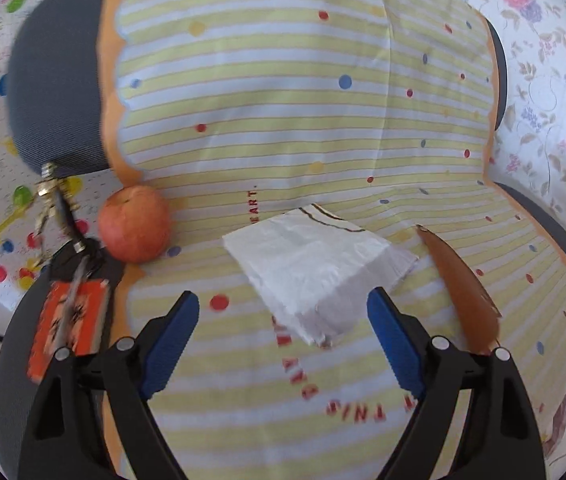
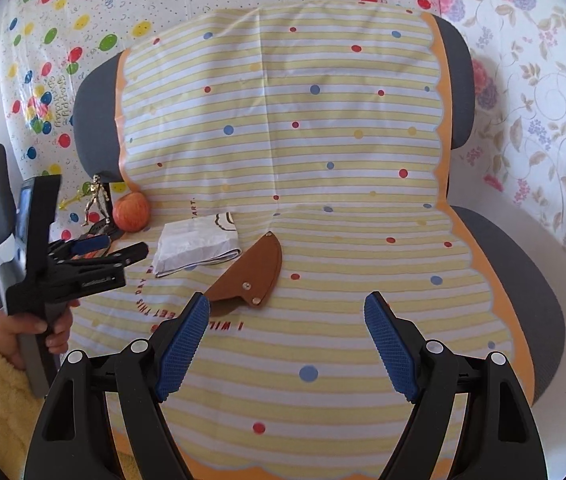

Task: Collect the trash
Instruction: 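Grasp the white tissue with the left tool while the right tool grasps the brown leather piece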

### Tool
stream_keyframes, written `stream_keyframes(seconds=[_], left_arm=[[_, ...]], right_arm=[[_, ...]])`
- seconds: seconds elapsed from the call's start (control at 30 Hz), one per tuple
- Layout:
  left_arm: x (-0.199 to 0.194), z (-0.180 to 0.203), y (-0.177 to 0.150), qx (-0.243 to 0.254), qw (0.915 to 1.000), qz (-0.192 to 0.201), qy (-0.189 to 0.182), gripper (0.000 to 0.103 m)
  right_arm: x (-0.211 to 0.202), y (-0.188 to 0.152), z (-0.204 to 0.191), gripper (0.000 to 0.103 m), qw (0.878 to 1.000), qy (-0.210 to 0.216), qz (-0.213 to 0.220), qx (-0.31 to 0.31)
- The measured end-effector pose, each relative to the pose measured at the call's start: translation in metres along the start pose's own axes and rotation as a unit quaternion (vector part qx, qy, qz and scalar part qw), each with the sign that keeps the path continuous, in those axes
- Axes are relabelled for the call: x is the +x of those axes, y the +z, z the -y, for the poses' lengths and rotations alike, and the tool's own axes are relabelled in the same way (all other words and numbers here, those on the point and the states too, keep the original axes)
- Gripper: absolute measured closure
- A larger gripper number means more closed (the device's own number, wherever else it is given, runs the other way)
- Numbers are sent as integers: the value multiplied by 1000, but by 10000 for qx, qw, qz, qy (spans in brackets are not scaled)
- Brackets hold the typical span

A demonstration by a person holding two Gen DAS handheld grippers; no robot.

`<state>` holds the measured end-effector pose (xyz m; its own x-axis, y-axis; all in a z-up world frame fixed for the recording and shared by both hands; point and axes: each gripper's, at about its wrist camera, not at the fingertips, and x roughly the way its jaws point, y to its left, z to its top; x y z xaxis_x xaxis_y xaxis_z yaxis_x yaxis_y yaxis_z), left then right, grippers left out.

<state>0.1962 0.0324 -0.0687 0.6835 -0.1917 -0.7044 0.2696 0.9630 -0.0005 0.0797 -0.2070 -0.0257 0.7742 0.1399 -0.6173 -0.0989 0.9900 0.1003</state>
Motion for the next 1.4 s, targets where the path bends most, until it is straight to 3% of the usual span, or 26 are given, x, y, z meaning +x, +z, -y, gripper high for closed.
stream_keyframes(seconds=[0.27,0.47,0.67,0.73,0.8,0.87,1.03,1.13,1.27,1.33,1.4], left_arm=[[68,1,23,825,9926,-755,-478,13],[81,-21,18,393,9863,-906,-1323,10],[67,-14,13,490,9847,-862,-1436,35],[60,-13,10,434,9857,-837,-1398,50],[49,0,5,503,9874,-777,-1280,88],[37,11,-2,583,9900,-704,-1079,101],[-25,13,-18,-66,9986,-44,-519,102],[-63,15,-25,-389,9985,330,-203,102],[-92,19,-37,-615,9958,670,-72,102],[-96,17,-44,-699,9949,725,55,102],[-97,12,-49,-798,9942,715,33,102]], right_arm=[[27,8,17,23,9998,-15,-104,170],[33,3,21,23,9996,-34,-228,176],[27,0,24,23,9992,-12,-222,344],[21,-2,22,23,9994,-19,-191,298],[15,-4,19,23,9996,-32,-157,240],[9,-6,16,23,9997,-42,-144,191],[7,-6,4,23,9998,35,-168,55],[19,-5,-13,23,9996,43,-231,-151],[42,1,-36,23,9987,56,-328,-375],[56,5,-48,25,9981,-18,-377,-489],[72,9,-59,37,9971,-161,-455,-581]])
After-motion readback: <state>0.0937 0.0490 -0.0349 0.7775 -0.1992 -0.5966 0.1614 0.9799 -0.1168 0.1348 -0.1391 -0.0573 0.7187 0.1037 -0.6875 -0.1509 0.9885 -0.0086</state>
